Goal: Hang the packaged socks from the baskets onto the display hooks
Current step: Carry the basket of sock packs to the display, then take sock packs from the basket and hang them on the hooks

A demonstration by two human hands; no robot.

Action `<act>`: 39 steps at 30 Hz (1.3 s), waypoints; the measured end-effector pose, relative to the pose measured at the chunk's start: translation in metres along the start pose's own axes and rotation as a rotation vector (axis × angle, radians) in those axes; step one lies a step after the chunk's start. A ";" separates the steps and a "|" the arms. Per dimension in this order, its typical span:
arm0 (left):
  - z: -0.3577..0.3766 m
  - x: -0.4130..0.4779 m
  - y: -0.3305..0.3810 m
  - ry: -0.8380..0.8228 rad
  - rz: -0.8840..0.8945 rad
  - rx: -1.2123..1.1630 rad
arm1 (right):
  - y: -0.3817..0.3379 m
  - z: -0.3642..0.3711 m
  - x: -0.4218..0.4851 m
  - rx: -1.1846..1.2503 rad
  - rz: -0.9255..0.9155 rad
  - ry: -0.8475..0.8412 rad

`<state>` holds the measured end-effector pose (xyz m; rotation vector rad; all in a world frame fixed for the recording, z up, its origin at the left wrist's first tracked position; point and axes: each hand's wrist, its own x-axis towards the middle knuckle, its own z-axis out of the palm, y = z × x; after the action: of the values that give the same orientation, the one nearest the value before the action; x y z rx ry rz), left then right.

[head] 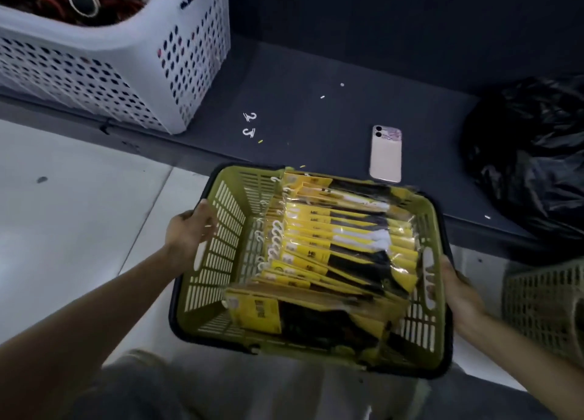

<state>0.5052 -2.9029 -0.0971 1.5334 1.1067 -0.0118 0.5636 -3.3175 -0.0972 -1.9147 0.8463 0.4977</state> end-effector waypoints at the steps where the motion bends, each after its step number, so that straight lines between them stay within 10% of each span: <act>1: 0.000 -0.003 0.001 -0.009 -0.004 0.010 | -0.001 -0.002 -0.002 -0.007 -0.006 0.005; 9: -0.016 -0.028 0.026 -0.140 0.121 0.201 | -0.034 0.004 -0.017 -0.185 -0.482 0.090; 13: -0.013 -0.061 0.024 -0.243 0.319 0.214 | -0.052 0.034 -0.056 -0.195 -0.793 -0.223; 18: -0.010 -0.079 -0.012 -0.667 -0.086 0.474 | -0.048 0.069 -0.101 -0.680 -0.667 -0.883; 25: 0.001 -0.097 -0.048 -0.422 -0.108 0.251 | -0.049 0.104 -0.116 -1.516 -0.877 -0.793; 34: 0.001 -0.132 0.003 -0.163 0.310 -0.064 | -0.082 0.061 -0.122 -0.830 -0.910 -0.657; 39: 0.027 -0.155 0.054 -0.505 0.251 -0.255 | -0.101 0.029 -0.142 -0.171 -0.911 -0.617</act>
<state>0.4690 -3.0119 0.0230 1.3295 0.4918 -0.0792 0.5422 -3.2105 0.0421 -1.8947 -0.4784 0.5374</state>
